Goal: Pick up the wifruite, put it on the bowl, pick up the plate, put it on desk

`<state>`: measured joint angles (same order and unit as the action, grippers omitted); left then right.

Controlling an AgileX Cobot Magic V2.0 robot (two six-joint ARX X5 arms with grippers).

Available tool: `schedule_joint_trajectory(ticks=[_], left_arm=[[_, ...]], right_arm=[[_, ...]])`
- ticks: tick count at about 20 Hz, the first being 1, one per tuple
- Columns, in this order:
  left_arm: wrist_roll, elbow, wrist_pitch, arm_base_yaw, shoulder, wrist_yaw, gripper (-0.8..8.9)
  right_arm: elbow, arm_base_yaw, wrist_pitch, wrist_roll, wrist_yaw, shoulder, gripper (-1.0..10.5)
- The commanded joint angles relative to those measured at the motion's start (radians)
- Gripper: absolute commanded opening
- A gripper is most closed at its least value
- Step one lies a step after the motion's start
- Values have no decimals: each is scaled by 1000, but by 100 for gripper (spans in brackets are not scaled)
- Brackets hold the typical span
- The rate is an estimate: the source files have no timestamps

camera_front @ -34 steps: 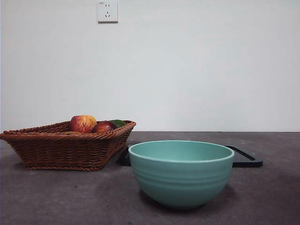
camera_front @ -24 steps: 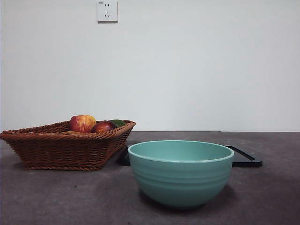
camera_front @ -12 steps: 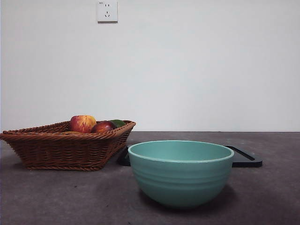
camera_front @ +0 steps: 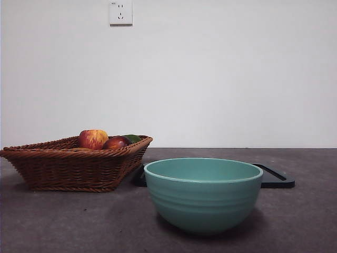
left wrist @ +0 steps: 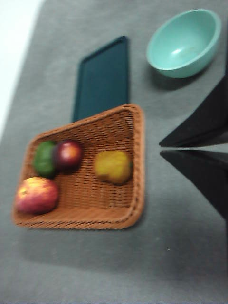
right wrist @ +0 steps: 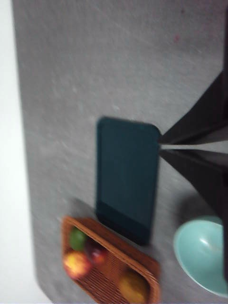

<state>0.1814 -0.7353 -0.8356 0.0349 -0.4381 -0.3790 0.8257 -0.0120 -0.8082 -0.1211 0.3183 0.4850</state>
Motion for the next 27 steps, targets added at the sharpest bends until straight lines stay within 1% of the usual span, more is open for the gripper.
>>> schedule_joint_trajectory(ticks=[1,4,7,9,13,14,15,16,17,18,19,23,27], left_arm=[[-111,-73,-60,-1,-58,-20,10],[-171,-153,-149,5,-130,-70,10],[-209,-199,-224,24,-169,-106,10],[-221,-202,-256,35,-172,-128,10],[-222,-202,-272,40,-170,-128,18],[-221,-202,-272,40,-170,-128,63],[-219,-202,-272,40,-170,-128,144],[-218,-202,-272,40,-170,-128,247],[-217,-202,-272,40,-170,-128,346],[-214,-202,-272,40,-170,-128,411],[-214,-203,-272,40,-170,-128,445],[-213,-202,-271,40,-171,-128,447],[-188,-203,-234,40,-190,-126,445]], right_arm=[[68,0,-71,79,53,75,5],[118,-16,-171,127,128,157,5],[132,-63,-253,159,165,203,6],[132,-103,-284,168,175,214,6],[132,-166,-292,178,180,213,6],[132,-171,-293,175,180,213,14],[132,-171,-293,174,180,213,59],[132,-171,-293,173,180,213,166],[132,-171,-293,164,180,213,306],[132,-171,-293,157,180,213,403],[132,-171,-293,156,180,213,437],[132,-171,-293,155,180,213,437],[132,-171,-292,154,180,213,437]])
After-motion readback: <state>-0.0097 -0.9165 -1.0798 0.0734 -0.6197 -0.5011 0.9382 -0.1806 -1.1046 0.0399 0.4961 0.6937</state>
